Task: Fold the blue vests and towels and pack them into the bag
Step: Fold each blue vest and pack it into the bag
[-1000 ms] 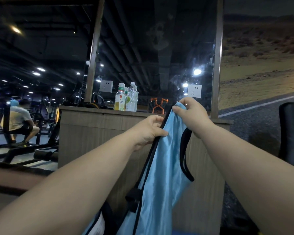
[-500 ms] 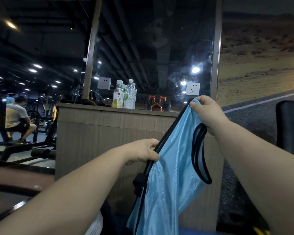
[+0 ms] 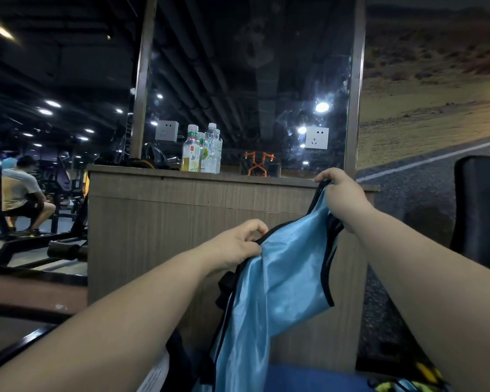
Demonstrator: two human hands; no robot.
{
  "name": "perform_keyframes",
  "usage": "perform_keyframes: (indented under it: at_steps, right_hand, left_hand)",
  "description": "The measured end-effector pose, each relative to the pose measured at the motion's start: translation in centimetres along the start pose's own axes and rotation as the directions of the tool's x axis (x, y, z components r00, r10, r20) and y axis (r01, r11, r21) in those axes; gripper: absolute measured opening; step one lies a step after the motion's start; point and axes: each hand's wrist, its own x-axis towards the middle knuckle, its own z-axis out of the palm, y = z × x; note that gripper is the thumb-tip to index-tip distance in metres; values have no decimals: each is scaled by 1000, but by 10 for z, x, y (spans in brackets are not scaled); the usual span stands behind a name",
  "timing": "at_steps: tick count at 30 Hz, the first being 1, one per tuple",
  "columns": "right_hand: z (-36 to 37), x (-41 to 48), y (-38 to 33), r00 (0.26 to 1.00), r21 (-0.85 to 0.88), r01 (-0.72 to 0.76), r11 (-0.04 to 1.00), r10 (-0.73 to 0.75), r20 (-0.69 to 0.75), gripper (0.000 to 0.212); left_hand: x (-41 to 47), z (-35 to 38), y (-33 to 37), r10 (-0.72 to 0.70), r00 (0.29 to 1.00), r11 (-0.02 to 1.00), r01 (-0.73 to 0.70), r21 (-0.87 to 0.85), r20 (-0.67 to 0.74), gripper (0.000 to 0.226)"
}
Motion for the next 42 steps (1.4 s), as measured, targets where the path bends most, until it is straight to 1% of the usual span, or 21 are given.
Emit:
perform_keyframes:
  at_steps: [3,7,8,11,16,19,20,23,25,28,31,35,37,38,39,40,41,42]
  right_hand:
    - [-1,0,-1,1000,38,-2,999,3,-30,42]
    - [-4,1,-2,998,58,-33,998,37,-60,44]
    - [-5,2,-2,997,63,-38,997,42,-67,44]
    - [-6,4,-1,995,69,-50,996,56,-82,46]
    - [-6,5,1,994,94,-57,994,65,-84,48]
    - [-6,6,3,991,114,-74,991,85,-100,49]
    - [-7,7,4,990,122,-79,989,93,-108,49]
    - [-13,12,9,979,164,-105,981,131,-156,48]
    - [-17,17,14,963,217,-134,967,179,-203,47]
    - [-23,22,22,935,266,-183,946,251,-251,46]
    - [-23,21,27,923,266,-203,942,275,-268,46]
    - [-18,13,31,925,250,-194,949,262,-275,34]
    - [-14,7,30,962,163,-136,977,170,-213,31]
    - [-11,3,28,987,72,-91,993,99,-127,30]
    - [-7,-3,24,1000,-31,-27,999,27,-11,31]
    - [-2,-9,21,994,-100,36,994,-26,106,32]
    - [4,-15,18,971,-103,79,992,-54,231,33]
    - [10,-23,16,933,-86,108,990,-71,353,31]
  left_hand:
    - [-3,5,1,8,999,999,-5,-49,49,28]
    - [-3,9,-1,24,993,984,-3,-180,116,51]
    - [-3,9,-2,26,992,980,-1,-199,122,53]
    - [-1,9,-4,25,993,977,0,-211,119,48]
    - [-2,13,-2,-24,987,986,49,-157,157,20]
    - [-3,12,-4,-51,976,982,88,-167,212,34]
    - [-4,11,-4,-59,969,981,101,-166,240,33]
    - [-7,6,-8,-99,939,975,157,-154,331,20]
    - [-9,3,-12,-124,925,976,179,-123,360,21]
    - [-10,-1,-17,-132,933,981,172,-92,334,15]
    - [-10,-3,-18,-133,948,985,159,-70,289,13]
    - [-8,-1,-20,-144,973,989,148,-8,180,11]
    - [-7,0,-21,-150,976,989,150,9,161,10]
    - [-7,0,-21,-150,976,989,150,14,159,14]
    - [-6,1,-20,-153,976,988,151,23,157,14]
    - [-5,2,-19,-149,976,989,146,34,159,11]
    - [-4,3,-18,-145,977,989,138,51,158,9]
    - [-3,4,-16,-137,978,990,128,66,158,9]
